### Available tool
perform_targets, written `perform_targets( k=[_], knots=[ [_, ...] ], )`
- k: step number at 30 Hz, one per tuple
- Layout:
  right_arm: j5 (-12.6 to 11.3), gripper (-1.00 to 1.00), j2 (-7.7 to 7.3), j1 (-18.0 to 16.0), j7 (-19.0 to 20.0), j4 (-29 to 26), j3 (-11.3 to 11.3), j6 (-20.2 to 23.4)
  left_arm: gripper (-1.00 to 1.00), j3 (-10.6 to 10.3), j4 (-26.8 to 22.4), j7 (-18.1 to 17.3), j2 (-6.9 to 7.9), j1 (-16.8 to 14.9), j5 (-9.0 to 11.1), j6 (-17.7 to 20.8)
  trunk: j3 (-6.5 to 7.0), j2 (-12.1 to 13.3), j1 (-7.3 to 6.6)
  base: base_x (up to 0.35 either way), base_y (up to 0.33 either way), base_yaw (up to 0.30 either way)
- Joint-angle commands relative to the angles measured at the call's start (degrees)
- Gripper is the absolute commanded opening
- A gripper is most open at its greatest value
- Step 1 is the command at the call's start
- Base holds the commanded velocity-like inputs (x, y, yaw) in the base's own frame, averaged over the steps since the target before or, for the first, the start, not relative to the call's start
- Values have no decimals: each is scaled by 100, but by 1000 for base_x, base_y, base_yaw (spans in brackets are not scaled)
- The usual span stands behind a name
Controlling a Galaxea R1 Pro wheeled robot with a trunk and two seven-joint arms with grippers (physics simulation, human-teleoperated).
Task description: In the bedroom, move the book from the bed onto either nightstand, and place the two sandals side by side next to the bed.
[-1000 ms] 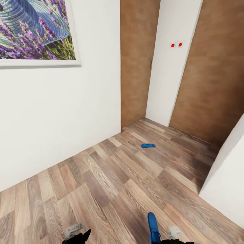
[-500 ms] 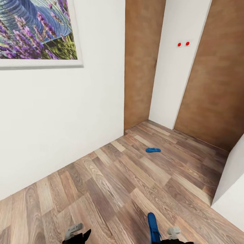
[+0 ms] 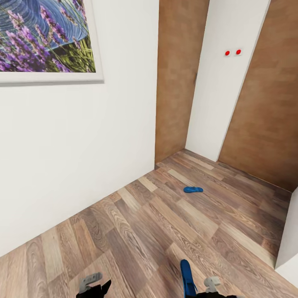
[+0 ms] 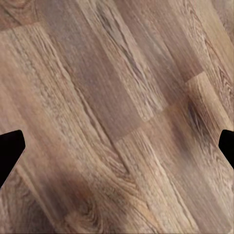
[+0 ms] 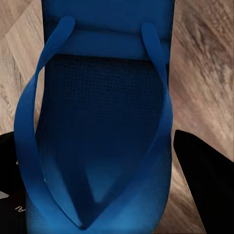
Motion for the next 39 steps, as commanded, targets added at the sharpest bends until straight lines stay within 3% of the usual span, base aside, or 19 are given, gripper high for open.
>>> perform_targets(
  k=[1,21,33,39],
  knots=[
    [-32,-100,0,-1,31,-11,-10,60,100,-27,-2,-2,7,-3,60,9,-5,-2,2,310,27,0],
    [0,-100,18,-1,31,-10,-10,61,100,-27,-2,-2,7,-3,58,9,-5,-2,2,310,2,-42],
    [3,-100,34,-1,31,-11,-10,64,100,-27,-2,-2,7,-3,63,9,-5,-2,2,64,0,-113],
    [3,-100,34,-1,31,-10,-10,64,100,-27,-2,-2,7,-3,57,9,-5,-2,2,271,0,-4]
  ],
)
